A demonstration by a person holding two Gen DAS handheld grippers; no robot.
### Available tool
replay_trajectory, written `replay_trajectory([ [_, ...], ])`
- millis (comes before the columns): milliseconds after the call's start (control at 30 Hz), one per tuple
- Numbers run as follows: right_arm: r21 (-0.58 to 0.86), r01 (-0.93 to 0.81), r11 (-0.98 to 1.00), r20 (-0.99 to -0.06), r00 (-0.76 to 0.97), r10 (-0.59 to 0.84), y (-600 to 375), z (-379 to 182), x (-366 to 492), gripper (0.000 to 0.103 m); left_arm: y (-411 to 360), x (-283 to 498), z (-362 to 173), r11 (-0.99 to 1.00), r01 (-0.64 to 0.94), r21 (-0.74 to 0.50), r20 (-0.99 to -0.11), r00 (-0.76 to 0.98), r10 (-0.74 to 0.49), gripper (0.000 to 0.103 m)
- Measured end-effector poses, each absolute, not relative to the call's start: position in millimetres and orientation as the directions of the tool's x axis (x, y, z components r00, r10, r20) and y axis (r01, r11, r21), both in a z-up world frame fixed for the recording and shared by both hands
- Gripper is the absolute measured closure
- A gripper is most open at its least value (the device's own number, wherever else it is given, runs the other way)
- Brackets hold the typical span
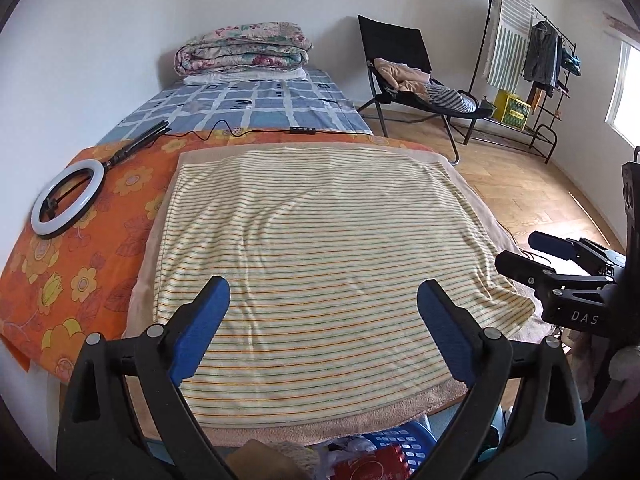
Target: Collect trash
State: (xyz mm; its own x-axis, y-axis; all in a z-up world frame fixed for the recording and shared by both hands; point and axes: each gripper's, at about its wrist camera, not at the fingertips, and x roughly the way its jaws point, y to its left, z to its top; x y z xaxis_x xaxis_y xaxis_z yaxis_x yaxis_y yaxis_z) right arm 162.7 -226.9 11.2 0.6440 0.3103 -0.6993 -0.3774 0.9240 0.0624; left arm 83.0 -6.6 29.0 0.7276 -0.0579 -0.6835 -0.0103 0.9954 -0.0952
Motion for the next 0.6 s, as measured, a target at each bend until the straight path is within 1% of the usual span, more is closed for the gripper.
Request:
replay_trajectory([
  [67,0.053,-0.374,0.926,-0.694,0.653,0.304,-226,12,163,0.023,-8,83,26,0.996,-0.011,-0.093,-0.685,0.726,-0.056,0.003],
  [233,0.056,-0.376,0.925,-0.691,0.654,0.307,-225,13,164,0.023,-7,85,19,0.996,-0.019,-0.090,-0.698,0.715,-0.049,0.003],
  [433,0.052,-0.362,0.931,-0.680,0.670,0.298,-225,15,163,0.023,0,83,15,0.991,-0.038,-0.130,-0.705,0.706,-0.066,0.002],
  [600,0.035,-0.356,0.934,-0.673,0.683,0.285,-223,15,162,0.023,3,81,17,0.991,-0.050,-0.126,-0.699,0.713,-0.053,0.002],
])
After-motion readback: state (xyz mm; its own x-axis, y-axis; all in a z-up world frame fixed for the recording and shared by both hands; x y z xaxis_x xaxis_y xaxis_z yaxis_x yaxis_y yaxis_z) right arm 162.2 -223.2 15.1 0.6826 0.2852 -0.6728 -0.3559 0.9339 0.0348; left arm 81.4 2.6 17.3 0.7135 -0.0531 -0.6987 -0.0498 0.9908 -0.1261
